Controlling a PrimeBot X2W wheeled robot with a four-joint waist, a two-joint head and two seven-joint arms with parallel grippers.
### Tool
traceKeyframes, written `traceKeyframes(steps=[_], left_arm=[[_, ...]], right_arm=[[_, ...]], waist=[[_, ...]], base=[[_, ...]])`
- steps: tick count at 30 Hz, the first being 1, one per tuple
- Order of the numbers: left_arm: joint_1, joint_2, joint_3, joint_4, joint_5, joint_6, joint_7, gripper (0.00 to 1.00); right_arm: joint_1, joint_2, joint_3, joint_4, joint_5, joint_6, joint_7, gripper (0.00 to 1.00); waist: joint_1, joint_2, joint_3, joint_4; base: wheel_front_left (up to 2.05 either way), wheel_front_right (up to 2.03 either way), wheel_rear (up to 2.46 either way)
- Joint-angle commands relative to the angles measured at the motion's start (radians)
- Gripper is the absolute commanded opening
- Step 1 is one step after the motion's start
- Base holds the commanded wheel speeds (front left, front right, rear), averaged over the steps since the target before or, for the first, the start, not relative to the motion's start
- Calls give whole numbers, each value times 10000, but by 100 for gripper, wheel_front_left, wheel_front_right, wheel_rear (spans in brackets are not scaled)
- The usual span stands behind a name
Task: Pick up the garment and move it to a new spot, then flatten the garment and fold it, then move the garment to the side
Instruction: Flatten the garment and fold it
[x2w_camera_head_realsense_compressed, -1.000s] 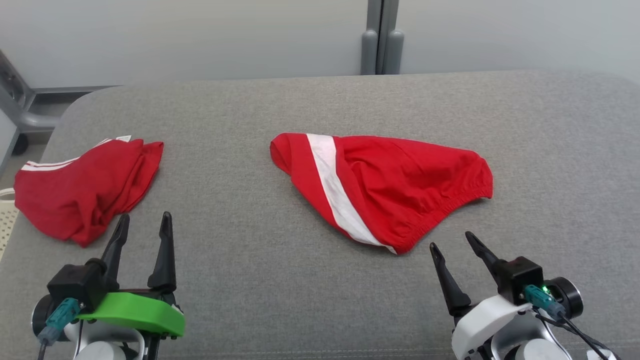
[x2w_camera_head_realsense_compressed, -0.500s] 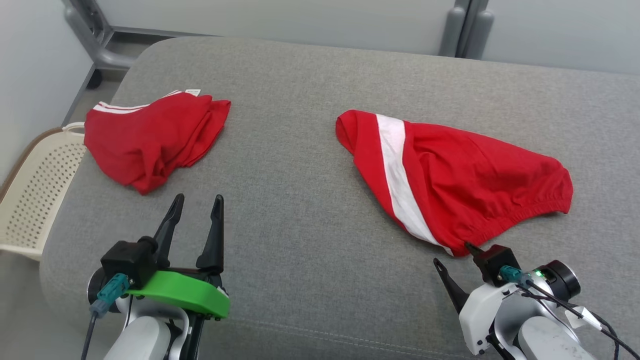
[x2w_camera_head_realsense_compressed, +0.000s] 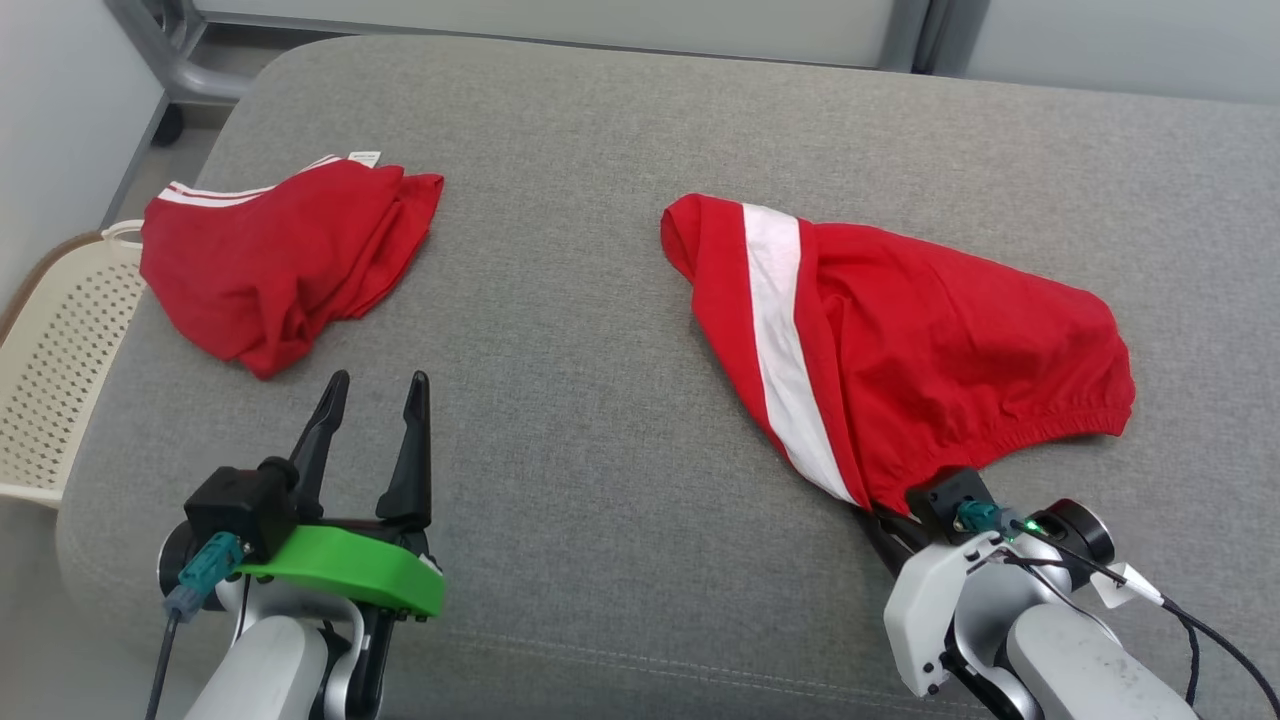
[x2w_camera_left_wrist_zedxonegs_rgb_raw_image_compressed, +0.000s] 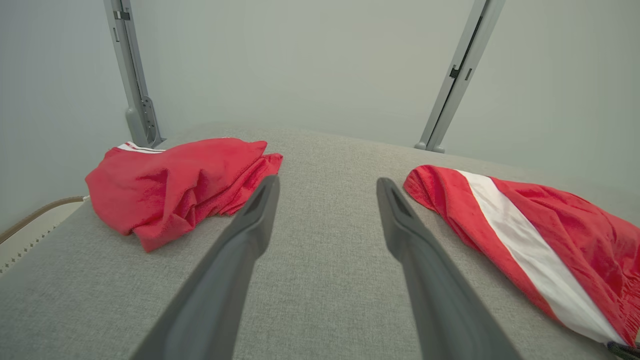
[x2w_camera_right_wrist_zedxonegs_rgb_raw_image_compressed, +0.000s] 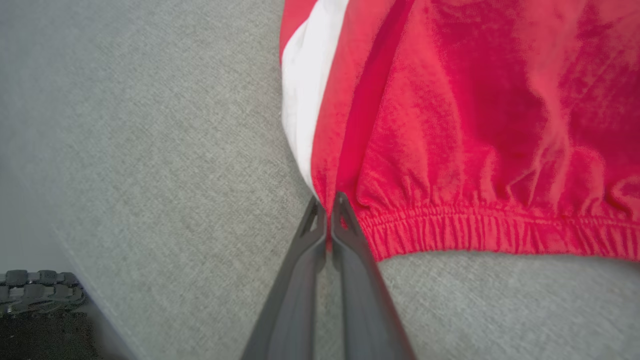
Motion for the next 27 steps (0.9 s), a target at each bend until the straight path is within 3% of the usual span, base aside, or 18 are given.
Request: traceKeyframes(steps=[1,7,13,19,26,27], left_arm=[[-75,30,88,8,101,-22,-60,100],[102,88,235,-56,110,-17,-69,100],[105,161,324,-177,125,8,-61,100],[-214,115,204,-184,131,-77,-6,100],[-439,-18,27,-89,117,-162,58,100],[-481,-34,10,-78,120,-165,55,100]], right_arm=[[-94,-182,158,-361,392,-10,222,0],[366,-1267,570,-2533,2217,-10,2080,0],[1022,-2071,-574,-4266,3886,-8,3782,0],[623,-2149,-1493,-3845,4145,-5,3952,0],[-379,-2112,-735,-2103,4414,-7,3077,0],[-434,-2025,-666,-1880,4586,-12,2871,44]], waist=[[0,0,-25,-295],[0,0,-25,-772],[0,0,99,-1075],[0,0,301,-1180],[0,0,419,-1111],[0,0,430,-1097]], base=[[0,0,0],[0,0,0],[0,0,0],[0,0,0],[0,0,0],[0,0,0]])
